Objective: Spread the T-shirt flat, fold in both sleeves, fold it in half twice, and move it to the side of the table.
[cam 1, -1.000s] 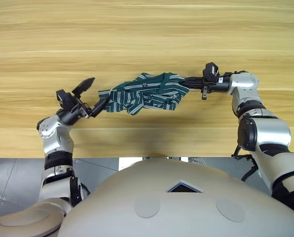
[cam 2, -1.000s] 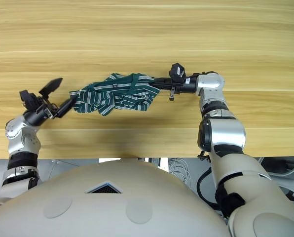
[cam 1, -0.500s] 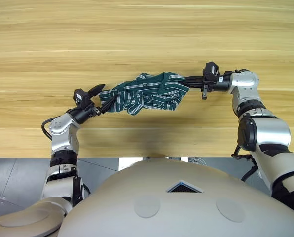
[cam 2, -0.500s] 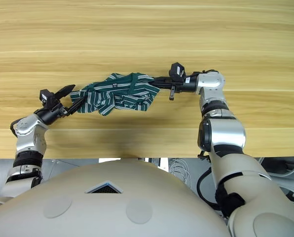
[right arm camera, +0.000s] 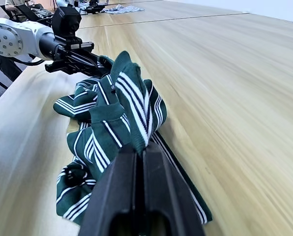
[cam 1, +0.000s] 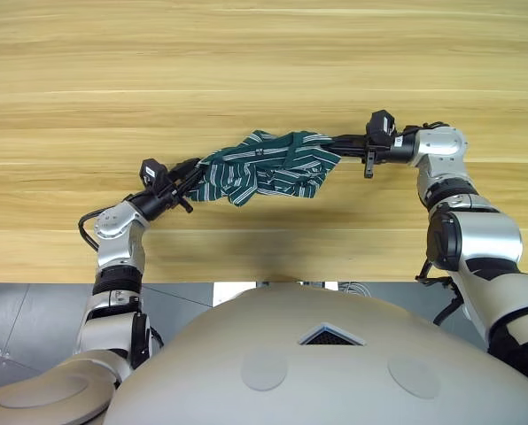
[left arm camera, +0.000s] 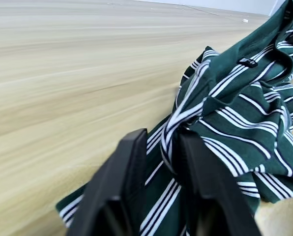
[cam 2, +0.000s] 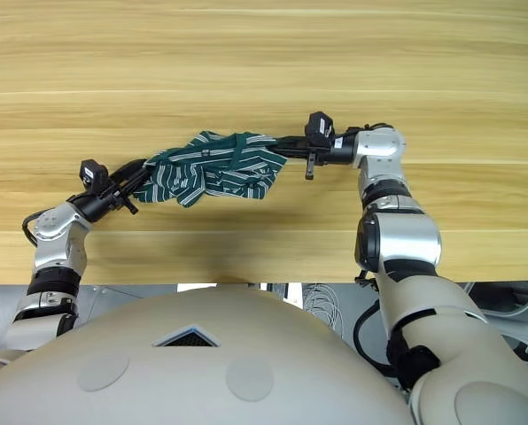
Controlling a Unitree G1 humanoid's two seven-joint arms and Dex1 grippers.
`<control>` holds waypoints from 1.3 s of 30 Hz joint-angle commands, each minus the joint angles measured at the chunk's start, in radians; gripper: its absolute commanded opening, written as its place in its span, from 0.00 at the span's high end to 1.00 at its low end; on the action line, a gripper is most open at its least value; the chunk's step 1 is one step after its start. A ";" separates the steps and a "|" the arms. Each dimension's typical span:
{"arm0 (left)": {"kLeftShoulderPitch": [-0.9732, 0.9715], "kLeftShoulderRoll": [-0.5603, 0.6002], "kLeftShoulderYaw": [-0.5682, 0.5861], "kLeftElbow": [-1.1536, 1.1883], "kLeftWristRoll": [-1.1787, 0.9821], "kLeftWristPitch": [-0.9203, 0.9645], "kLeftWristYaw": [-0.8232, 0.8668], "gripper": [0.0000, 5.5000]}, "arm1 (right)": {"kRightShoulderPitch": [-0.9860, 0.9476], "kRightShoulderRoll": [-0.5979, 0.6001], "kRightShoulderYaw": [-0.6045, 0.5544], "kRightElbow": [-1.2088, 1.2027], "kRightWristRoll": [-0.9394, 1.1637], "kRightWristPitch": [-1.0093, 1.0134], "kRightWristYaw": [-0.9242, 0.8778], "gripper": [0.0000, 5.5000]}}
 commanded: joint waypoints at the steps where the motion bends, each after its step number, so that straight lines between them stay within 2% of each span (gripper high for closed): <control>1: -0.003 -0.003 -0.004 -0.016 -0.009 -0.008 -0.011 0.96 | -0.009 -0.001 -0.005 -0.012 0.016 -0.013 0.009 1.00; 2: -0.001 -0.006 -0.005 -0.023 -0.016 -0.008 -0.020 0.99 | -0.008 0.000 -0.004 -0.012 0.017 -0.014 0.011 1.00; 7: 0.011 -0.017 -0.002 -0.057 -0.038 -0.019 -0.042 0.99 | -0.011 0.004 -0.006 -0.018 0.024 -0.029 0.010 1.00; 12: -0.052 -0.035 0.061 -0.147 -0.121 -0.036 -0.010 0.99 | -0.038 0.015 -0.027 -0.028 0.042 -0.052 -0.058 1.00; 16: -0.343 -0.034 0.088 -0.148 -0.128 -0.020 0.103 0.99 | -0.169 0.021 -0.056 -0.054 0.058 -0.057 -0.224 1.00; 20: -0.714 0.028 0.129 -0.004 -0.096 0.013 0.238 0.99 | -0.359 -0.002 -0.057 -0.066 0.026 -0.061 -0.401 1.00; 22: -0.806 0.055 0.128 0.013 -0.075 0.012 0.261 0.99 | -0.419 -0.017 -0.041 -0.074 0.001 -0.082 -0.456 1.00; 26: -0.702 0.081 0.108 -0.236 -0.085 0.066 0.258 0.99 | -0.461 -0.041 -0.089 -0.168 0.093 -0.129 -0.444 1.00; 31: -0.475 0.093 0.067 -0.483 -0.062 0.166 0.275 0.99 | -0.370 -0.072 -0.127 -0.381 0.225 -0.099 -0.398 1.00; 35: -0.487 0.112 0.040 -0.455 -0.034 0.204 0.268 0.99 | -0.373 -0.064 -0.120 -0.440 0.241 -0.042 -0.463 1.00; 39: -0.644 0.104 -0.010 -0.258 0.032 0.203 0.264 0.99 | -0.463 -0.045 -0.066 -0.356 0.153 -0.016 -0.569 1.00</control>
